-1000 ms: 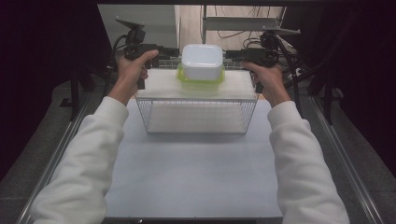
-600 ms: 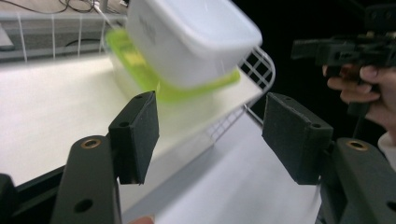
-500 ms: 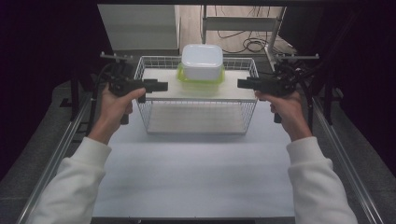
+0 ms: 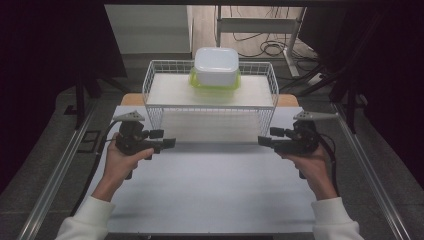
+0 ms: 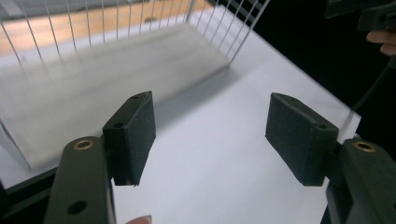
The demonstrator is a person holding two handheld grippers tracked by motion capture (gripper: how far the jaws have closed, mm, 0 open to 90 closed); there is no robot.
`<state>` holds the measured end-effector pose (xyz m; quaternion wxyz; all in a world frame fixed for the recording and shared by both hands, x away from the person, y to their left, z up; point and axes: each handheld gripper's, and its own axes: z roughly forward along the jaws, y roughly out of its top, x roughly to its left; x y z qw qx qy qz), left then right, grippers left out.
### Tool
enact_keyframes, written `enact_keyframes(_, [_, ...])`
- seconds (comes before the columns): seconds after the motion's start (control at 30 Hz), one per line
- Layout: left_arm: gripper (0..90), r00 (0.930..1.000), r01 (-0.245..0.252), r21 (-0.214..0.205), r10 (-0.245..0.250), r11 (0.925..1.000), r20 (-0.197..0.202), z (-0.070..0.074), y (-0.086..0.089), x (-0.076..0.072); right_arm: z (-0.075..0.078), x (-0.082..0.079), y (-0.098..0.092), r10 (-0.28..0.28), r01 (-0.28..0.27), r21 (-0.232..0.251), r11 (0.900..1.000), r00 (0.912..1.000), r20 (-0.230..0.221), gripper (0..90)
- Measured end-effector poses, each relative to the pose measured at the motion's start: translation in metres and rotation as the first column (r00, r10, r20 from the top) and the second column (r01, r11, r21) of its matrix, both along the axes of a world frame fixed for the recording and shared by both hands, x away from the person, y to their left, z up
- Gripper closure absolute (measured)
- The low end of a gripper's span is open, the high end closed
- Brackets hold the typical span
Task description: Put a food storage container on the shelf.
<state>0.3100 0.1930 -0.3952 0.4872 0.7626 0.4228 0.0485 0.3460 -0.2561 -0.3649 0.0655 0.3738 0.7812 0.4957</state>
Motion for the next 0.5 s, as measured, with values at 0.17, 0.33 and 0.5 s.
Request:
enact_keyframes(0.17, [28.7, 0.9994, 0.0, 0.023, 0.001, 0.9997, -0.034, -0.026, -0.001, -0.005, -0.026, -0.009, -0.001, 0.002, -0.003, -0.048, 0.9988, 0.9999, -0.013, 27.0])
enact_keyframes(0.33, [27.3, 0.9991, -0.017, 0.042, 0.019, 0.999, -0.039, -0.032, 0.004, -0.007, -0.033, -0.009, -0.002, 0.005, -0.006, -0.062, 0.9981, 0.9999, -0.016, 25.7])
enact_keyframes(0.5, [26.2, 0.9985, -0.037, 0.019, 0.038, 0.9991, -0.039, -0.032, 0.007, -0.004, -0.034, -0.01, -0.004, -0.009, 0.009, -0.062, 0.998, 1.0, 0.0, 22.1])
